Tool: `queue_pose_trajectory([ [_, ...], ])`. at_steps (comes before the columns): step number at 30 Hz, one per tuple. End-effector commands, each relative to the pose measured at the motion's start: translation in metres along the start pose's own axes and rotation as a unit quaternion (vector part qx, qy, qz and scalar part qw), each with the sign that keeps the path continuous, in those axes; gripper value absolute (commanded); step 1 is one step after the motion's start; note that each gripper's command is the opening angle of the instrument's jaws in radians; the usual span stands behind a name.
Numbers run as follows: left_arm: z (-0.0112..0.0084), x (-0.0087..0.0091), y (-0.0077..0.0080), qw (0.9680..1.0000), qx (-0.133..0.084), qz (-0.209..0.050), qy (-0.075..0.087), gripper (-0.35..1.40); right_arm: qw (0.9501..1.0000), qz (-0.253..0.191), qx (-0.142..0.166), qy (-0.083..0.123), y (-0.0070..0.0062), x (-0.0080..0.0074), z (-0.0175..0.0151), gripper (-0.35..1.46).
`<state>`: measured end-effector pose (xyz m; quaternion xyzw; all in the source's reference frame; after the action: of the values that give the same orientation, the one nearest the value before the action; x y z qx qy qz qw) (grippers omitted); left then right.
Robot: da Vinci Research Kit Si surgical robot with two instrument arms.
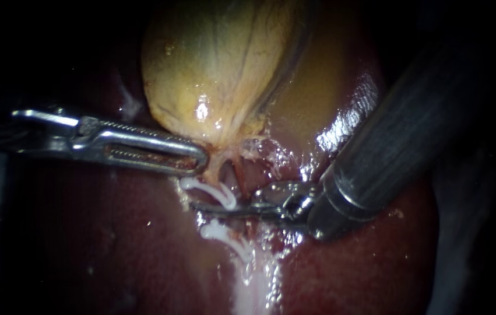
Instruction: Go back from the cut left tube
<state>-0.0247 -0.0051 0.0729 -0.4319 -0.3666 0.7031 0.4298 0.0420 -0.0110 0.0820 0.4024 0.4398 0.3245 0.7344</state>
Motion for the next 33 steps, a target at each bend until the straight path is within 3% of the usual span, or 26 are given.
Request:
queue_pose_trajectory([
  [1,0.0000,0.0000,0.0000,1.0000,0.000,0.000,0.000,-0.35,1.0000,-0.001,0.001,0.000,-0.0001,0.0000,0.0000,-0.35],
  [4,0.0000,0.0000,-0.0001,1.0000,0.000,0.000,0.000,-0.35,1.0000,-0.001,0.004,0.005,-0.0002,0.0000,0.0000,-0.35],
  [10,0.0000,0.0000,-0.0002,1.0000,0.000,0.000,0.000,-0.35,0.9999,-0.002,0.001,0.012,-0.0002,-0.0001,0.0004,0.96],
  [13,0.0000,0.0000,-0.0002,1.0000,0.000,0.000,0.000,-0.35,0.9995,-0.002,-0.016,0.028,-0.0003,0.0002,0.0009,1.30],
  [21,0.0000,0.0000,-0.0003,1.0000,-0.001,0.000,0.000,-0.35,0.9994,-0.004,-0.016,0.030,-0.0011,0.0003,0.0010,1.40],
  [27,-0.0002,0.0000,-0.0007,1.0000,0.000,0.001,0.000,-0.35,0.9988,-0.041,-0.012,0.026,-0.0027,-0.0003,-0.0005,1.43],
  [33,-0.0004,0.0000,-0.0013,1.0000,0.001,0.001,0.000,-0.35,0.9948,-0.100,-0.004,0.019,-0.0041,-0.0010,-0.0037,1.43],
])
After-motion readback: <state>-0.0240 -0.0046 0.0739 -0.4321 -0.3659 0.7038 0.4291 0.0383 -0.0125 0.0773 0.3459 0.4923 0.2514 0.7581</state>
